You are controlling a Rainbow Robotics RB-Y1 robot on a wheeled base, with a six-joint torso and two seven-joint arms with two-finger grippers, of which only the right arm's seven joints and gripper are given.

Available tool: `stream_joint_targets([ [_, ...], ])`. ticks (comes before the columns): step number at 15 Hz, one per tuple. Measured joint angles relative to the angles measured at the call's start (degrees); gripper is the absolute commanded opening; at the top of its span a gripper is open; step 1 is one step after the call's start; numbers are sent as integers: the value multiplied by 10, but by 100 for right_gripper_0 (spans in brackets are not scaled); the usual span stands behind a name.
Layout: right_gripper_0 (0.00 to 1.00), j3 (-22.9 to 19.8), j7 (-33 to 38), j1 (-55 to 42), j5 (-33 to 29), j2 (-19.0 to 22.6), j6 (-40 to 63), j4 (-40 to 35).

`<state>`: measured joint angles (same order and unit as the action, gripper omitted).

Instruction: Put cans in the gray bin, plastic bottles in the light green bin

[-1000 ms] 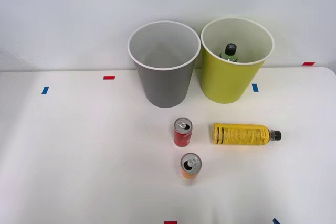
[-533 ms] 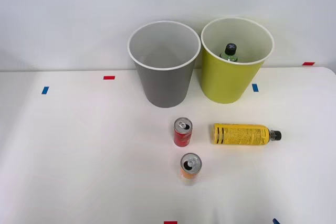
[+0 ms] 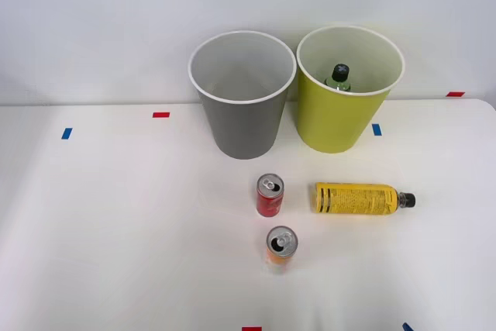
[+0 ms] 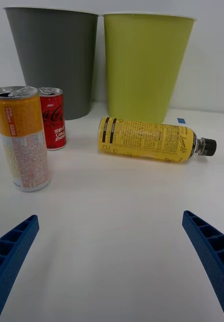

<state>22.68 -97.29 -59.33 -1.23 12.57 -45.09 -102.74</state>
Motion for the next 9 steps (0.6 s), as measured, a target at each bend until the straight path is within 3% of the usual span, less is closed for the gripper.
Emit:
stream_joint_targets([
  [9, 99, 0, 0, 0, 0, 0, 0, 0],
])
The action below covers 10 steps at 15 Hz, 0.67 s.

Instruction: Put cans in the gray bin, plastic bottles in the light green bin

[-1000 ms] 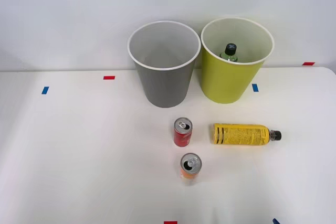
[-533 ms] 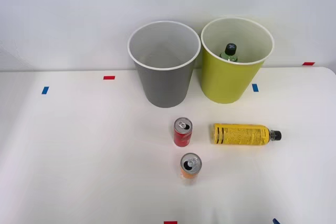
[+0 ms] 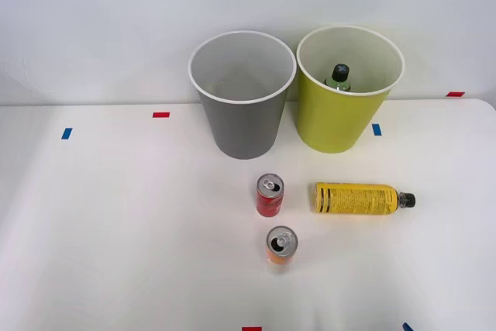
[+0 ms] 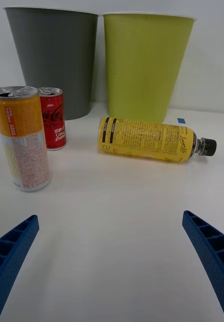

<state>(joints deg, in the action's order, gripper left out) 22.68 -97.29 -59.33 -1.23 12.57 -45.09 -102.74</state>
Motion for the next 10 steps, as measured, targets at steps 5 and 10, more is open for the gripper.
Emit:
stream_joint_targets([
  [5, 99, -18, 8, 10, 11, 3, 3, 22],
  [10, 99, -51, 25, 4, 70, 13, 3, 21],
])
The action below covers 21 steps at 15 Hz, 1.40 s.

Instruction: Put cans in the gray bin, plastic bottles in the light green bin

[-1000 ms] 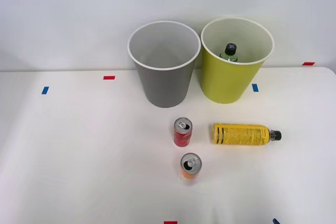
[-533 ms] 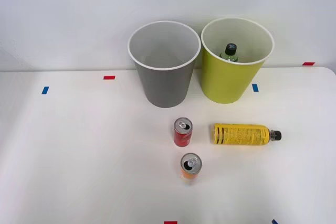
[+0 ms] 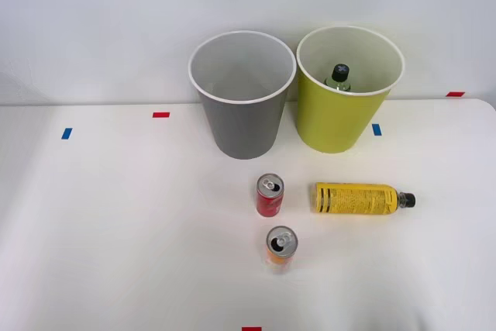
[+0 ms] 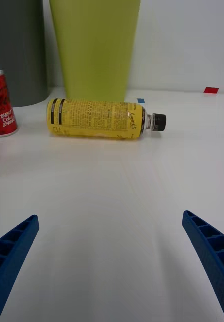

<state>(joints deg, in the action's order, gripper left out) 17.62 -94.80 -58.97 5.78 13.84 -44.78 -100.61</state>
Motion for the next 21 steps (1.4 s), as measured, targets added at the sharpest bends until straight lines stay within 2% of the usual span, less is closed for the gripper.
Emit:
stream_joint_targets([
  [2, 98, -6, 21, -1, 6, 7, 0, 0],
  [6, 99, -6, 129, 0, 19, 24, 0, -1],
  [8, 99, -8, 159, 1, 22, 26, 6, -9],
  [12, 98, -12, 176, 0, 35, 27, 152, -120],
  [14, 99, -15, 180, 0, 74, 27, 247, -190],
  [16, 99, -24, 184, -1, 143, 27, 326, -250],
  [21, 98, -73, 198, 4, 329, 23, 475, -327],
])
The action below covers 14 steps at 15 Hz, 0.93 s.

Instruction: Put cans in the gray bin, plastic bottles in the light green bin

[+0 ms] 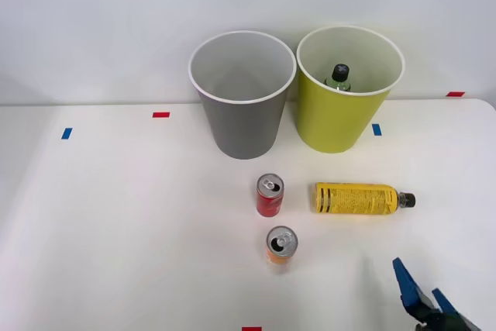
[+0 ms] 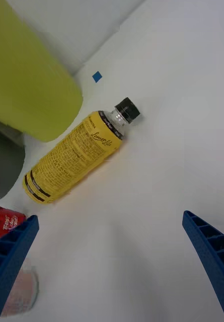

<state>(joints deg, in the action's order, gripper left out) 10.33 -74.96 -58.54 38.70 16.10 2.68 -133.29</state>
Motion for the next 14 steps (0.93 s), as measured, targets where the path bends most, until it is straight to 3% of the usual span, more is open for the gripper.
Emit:
stream_joint_targets([
  [3, 98, -38, 0, 26, 107, -3, 74, -18],
  [6, 99, -82, 1, 66, 117, -9, 157, -32],
  [10, 99, -144, 10, 125, 76, -30, 342, -71],
  [14, 99, -190, 114, 224, -2, -68, 550, -108],
])
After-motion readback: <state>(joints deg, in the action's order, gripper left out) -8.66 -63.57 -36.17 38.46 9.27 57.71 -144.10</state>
